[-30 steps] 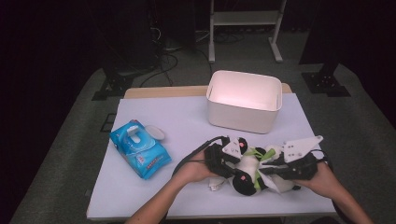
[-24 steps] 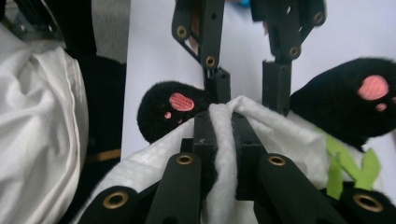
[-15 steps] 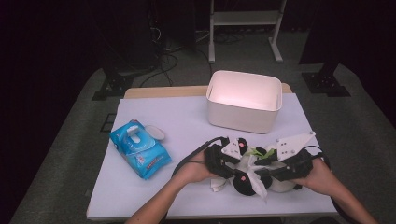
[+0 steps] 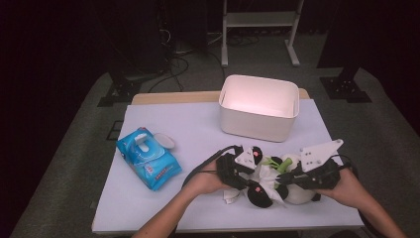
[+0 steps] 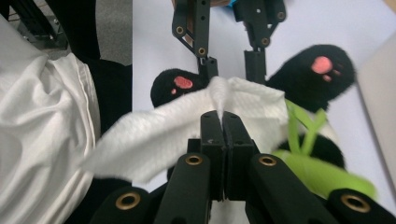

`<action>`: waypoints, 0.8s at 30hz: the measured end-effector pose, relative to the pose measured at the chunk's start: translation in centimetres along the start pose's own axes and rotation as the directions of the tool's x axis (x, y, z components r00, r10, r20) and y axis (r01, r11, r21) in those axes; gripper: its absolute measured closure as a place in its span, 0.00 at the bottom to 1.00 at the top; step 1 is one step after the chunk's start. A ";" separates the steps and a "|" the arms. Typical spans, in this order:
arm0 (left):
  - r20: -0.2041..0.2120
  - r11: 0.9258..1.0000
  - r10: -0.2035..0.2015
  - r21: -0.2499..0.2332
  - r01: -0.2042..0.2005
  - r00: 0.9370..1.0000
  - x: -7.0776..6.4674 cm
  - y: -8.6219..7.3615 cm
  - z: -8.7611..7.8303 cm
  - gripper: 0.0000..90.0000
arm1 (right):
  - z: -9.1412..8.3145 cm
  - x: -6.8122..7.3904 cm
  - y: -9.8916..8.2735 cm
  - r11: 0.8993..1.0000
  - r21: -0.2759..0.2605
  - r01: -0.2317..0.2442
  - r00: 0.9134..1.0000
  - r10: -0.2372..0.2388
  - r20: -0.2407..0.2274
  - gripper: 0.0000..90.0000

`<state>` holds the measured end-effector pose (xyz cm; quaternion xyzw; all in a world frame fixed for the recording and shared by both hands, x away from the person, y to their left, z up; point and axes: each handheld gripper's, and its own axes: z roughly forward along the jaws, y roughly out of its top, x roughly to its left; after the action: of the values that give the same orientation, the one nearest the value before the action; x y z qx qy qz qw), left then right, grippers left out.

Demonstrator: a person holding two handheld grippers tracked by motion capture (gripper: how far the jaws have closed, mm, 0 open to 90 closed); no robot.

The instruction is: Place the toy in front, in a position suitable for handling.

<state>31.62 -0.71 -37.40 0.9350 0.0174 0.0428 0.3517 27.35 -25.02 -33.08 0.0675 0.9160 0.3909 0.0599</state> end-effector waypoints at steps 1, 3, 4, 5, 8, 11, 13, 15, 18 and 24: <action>-0.002 1.000 -0.002 -0.001 0.002 1.000 0.0 0.0 0.0 0.65 | 1.0 -0.1 0.2 1.000 0.007 0.005 1.000 -0.005 -0.021 0.98; -0.002 1.000 -0.001 -0.001 0.001 1.000 -0.1 0.0 0.0 0.65 | 2.3 -0.1 0.4 1.000 0.025 0.010 0.999 -0.009 -0.049 0.98; -0.001 1.000 -0.001 0.000 0.001 1.000 -0.1 0.0 0.0 0.65 | 2.7 -0.1 0.4 0.999 0.036 0.008 0.998 -0.006 -0.061 0.98; -0.001 1.000 -0.001 0.001 0.001 1.000 -0.1 0.0 0.0 0.65 | 3.1 -0.1 0.5 0.999 0.048 0.010 0.997 -0.007 -0.074 0.95; 0.001 1.000 -0.005 0.000 0.005 1.000 0.0 -0.1 -0.1 0.64 | 3.0 -0.2 0.6 0.999 0.030 -0.011 0.995 0.014 -0.096 0.80; 0.001 1.000 0.001 0.001 -0.001 1.000 0.0 0.0 0.0 0.64 | 2.1 -0.5 0.7 0.999 0.004 -0.035 0.995 0.036 -0.092 0.69; -0.001 1.000 0.003 0.003 -0.003 1.000 0.0 0.0 0.0 0.64 | 2.0 -0.6 0.7 0.999 0.012 -0.045 0.995 0.046 -0.090 0.67; -0.002 1.000 0.001 0.002 -0.001 1.000 0.0 0.0 0.0 0.64 | 2.5 -0.6 0.8 0.998 0.034 -0.044 0.995 0.047 -0.089 0.66; -0.007 1.000 0.001 0.004 -0.001 1.000 -0.1 0.0 0.0 0.64 | 3.6 -1.0 0.8 0.998 0.054 -0.045 0.995 0.049 -0.083 0.71; -0.006 1.000 0.001 0.006 -0.001 1.000 0.0 0.0 0.1 0.64 | 4.5 -1.3 0.3 0.996 0.084 -0.038 0.999 0.041 -0.034 0.81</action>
<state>31.60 -0.77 -37.54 0.9360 0.0183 0.0455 0.3487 29.43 -21.80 -35.88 0.0808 0.9309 0.3546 0.0330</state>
